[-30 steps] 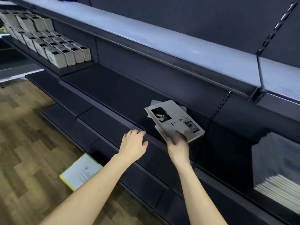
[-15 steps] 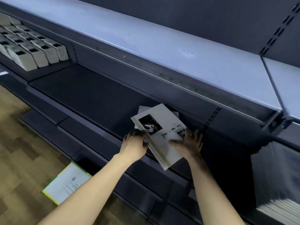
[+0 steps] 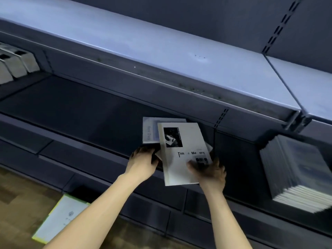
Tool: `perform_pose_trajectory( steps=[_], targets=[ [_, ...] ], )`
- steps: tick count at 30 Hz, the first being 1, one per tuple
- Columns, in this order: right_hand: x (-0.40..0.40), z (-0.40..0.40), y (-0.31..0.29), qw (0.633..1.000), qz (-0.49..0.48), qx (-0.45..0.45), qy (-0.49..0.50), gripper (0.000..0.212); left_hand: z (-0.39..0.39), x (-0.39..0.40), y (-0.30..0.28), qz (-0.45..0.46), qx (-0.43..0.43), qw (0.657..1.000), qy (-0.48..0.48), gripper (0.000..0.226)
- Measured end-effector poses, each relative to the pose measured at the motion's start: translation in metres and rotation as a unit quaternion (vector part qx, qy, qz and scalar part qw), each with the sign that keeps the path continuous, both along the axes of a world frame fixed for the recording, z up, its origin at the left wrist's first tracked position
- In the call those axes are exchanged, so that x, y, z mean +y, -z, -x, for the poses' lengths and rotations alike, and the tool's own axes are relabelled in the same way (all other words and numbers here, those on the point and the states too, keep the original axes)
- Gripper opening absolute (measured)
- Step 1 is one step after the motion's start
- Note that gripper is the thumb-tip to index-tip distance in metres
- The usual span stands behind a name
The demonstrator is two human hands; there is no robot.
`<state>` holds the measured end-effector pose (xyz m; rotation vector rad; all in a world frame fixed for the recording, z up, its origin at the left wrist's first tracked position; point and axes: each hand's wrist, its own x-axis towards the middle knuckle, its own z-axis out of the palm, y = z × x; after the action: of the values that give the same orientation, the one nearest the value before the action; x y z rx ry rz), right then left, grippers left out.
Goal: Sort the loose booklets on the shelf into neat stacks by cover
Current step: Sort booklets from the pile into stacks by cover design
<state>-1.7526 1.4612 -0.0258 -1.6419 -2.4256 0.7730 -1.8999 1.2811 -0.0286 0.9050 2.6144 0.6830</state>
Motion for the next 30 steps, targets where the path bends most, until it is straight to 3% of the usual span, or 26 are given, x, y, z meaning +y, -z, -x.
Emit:
perform_pose_trajectory(
  steps=[4,6,8,11,14,17,21,30],
  targets=[
    [-0.011,-0.028,-0.001,0.994,0.061,0.080,0.052,0.088,-0.010,-0.005,-0.001,0.004,-0.010,1.000,0.022,0.035],
    [-0.022,-0.042,-0.005,0.990,0.091,0.093,0.061,0.080,-0.017,-0.006,-0.003,0.004,-0.007,0.999,0.039,0.030],
    [-0.034,-0.054,-0.005,0.985,0.109,0.113,0.071,0.074,-0.025,-0.010,-0.002,0.008,0.000,0.999,0.054,0.035],
    [-0.055,-0.069,-0.006,0.974,0.144,0.151,0.089,0.043,-0.034,-0.017,0.001,0.012,-0.001,0.998,0.066,0.040],
    [-0.074,-0.083,-0.010,0.946,0.209,0.224,0.106,0.026,-0.039,-0.023,0.003,0.013,0.005,0.997,0.078,0.041],
    [-0.086,-0.096,-0.013,0.937,0.192,0.262,0.128,0.022,-0.045,-0.024,0.000,0.025,0.033,0.995,0.095,0.042],
    [-0.091,-0.117,-0.019,0.927,0.158,0.301,0.156,0.022,-0.056,-0.015,-0.009,0.018,0.130,0.983,0.126,0.045],
    [-0.088,-0.181,-0.043,0.875,0.120,0.411,0.223,0.019,-0.097,0.019,-0.036,-0.013,0.161,0.967,0.195,0.045]
  ],
)
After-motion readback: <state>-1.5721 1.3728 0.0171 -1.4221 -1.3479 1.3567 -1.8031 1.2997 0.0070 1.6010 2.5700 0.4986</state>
